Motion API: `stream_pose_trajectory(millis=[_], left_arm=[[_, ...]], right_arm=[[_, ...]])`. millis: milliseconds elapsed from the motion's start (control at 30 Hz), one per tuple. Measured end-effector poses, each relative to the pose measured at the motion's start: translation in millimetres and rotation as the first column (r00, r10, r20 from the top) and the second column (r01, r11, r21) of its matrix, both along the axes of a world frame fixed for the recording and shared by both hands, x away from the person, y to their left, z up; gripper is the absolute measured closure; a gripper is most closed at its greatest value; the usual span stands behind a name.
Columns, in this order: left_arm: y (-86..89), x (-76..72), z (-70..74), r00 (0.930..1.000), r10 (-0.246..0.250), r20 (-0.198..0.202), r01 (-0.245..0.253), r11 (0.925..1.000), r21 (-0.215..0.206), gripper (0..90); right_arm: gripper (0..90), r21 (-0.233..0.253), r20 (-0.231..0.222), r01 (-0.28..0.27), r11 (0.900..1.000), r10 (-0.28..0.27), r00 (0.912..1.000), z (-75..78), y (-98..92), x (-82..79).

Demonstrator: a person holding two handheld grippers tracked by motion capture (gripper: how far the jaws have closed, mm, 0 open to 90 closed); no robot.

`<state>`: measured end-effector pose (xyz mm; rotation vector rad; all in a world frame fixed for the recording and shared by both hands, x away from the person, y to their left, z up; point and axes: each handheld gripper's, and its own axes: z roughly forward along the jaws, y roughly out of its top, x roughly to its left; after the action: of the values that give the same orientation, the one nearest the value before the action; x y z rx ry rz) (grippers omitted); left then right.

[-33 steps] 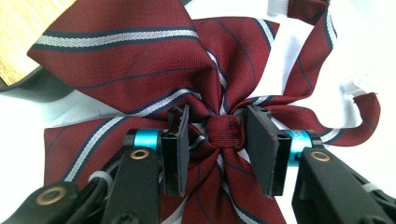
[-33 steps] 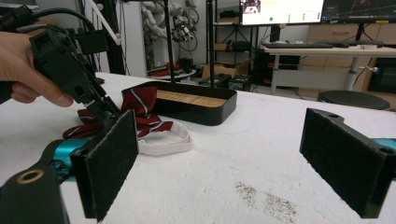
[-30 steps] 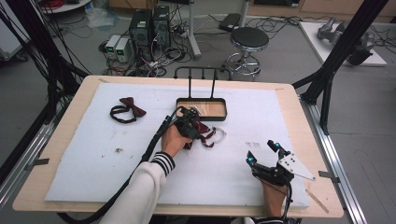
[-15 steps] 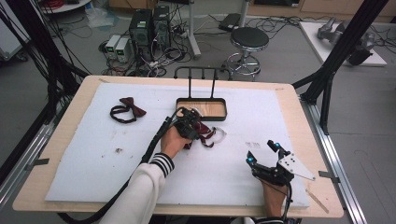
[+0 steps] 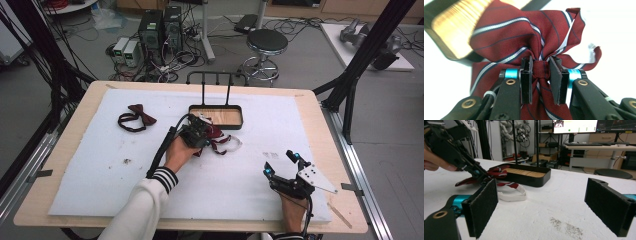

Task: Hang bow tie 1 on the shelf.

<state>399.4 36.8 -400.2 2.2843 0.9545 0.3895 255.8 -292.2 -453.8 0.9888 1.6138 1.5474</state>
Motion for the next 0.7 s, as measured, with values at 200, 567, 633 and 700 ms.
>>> stream_pose_trajectory(millis=[200, 567, 633, 700], left_arm=[[10.0, -3.7, 10.4, 0.9989, 0.002, 0.047, 0.001, 0.9986, -0.052, 72.9], [25.2, -6.8, 24.0, 0.9907, 0.028, 0.133, -0.010, 0.9908, -0.135, 73.1], [29.6, -6.5, 27.9, 0.9889, 0.039, 0.143, -0.016, 0.9871, -0.159, 73.1], [33.6, -5.8, 31.2, 0.9881, 0.042, 0.148, -0.016, 0.9849, -0.172, 73.1]], right_arm=[[10.8, -0.001, 0.000, 0.001, 1.000, -0.001, 1.0000, 0.0, 0.2, 0.0], [10.8, -0.001, -0.003, 0.001, 1.000, -0.001, 1.0000, 0.1, 0.3, 0.1], [10.8, -0.004, 0.000, 0.001, 1.000, -0.001, 1.0000, 0.1, 0.3, 0.3], [10.8, -0.003, -0.002, 0.002, 1.000, -0.002, 1.0000, 0.2, 0.3, 0.4]])
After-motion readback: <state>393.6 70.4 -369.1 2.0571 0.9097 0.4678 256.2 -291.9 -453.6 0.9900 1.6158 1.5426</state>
